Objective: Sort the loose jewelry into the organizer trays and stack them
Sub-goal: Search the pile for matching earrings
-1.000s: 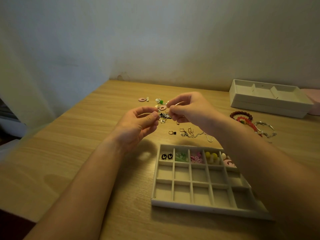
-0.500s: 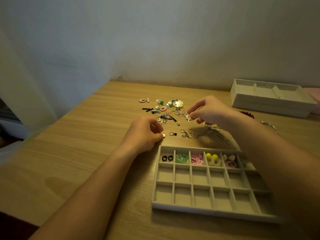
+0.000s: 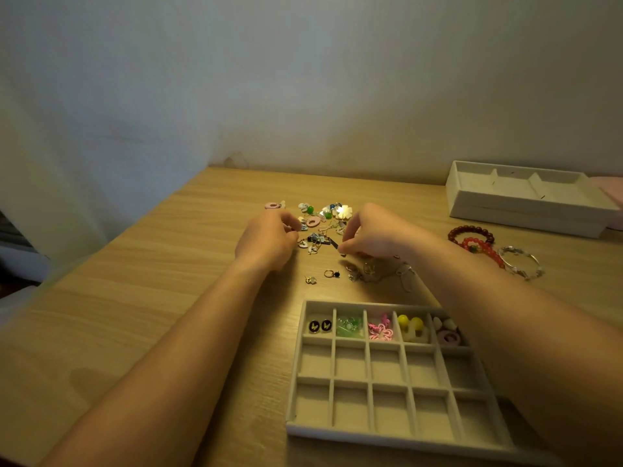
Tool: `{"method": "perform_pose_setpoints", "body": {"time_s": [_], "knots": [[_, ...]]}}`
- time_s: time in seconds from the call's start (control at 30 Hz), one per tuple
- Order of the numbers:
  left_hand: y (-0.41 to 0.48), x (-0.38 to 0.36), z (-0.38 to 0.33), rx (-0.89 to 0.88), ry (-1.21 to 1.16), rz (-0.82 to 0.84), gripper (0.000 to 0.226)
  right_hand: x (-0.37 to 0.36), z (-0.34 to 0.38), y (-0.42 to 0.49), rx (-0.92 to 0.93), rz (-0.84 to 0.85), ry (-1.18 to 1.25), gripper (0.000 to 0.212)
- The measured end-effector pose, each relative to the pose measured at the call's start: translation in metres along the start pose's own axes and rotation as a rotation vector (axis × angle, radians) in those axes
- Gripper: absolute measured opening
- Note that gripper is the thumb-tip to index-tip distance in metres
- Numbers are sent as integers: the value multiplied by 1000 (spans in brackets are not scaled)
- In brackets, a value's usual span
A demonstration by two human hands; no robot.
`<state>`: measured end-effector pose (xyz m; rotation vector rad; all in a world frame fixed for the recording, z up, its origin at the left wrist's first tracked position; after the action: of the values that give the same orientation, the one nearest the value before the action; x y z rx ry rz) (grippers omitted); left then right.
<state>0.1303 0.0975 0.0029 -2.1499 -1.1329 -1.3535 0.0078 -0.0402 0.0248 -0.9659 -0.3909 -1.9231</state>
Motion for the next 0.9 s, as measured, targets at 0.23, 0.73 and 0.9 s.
{"method": "perform_pose_setpoints", "body": {"time_s": [0.23,0.73,0.9], "knots": [[3,-6,4,18,-144,-124,16,-6,-1,7,16,25,-48,5],[-30,6,-25,-330,-582,90,16,16,-14,-22,-20,247,1021,8],[-36,7,-35,-381,-674,55,19,13,-11,-27,-35,308,1171,20]]}}
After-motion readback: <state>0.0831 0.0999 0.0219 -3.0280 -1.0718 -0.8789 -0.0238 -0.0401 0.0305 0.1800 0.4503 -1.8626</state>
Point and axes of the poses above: each hand's wrist, its own y-axis towards the middle knuckle, its own x-axis out of the back of the hand, z = x × y, the point moved 2 cm from there along y, towards the middle knuckle, and after that the axes turned 12 degrees about y, right-handed, at the moved point
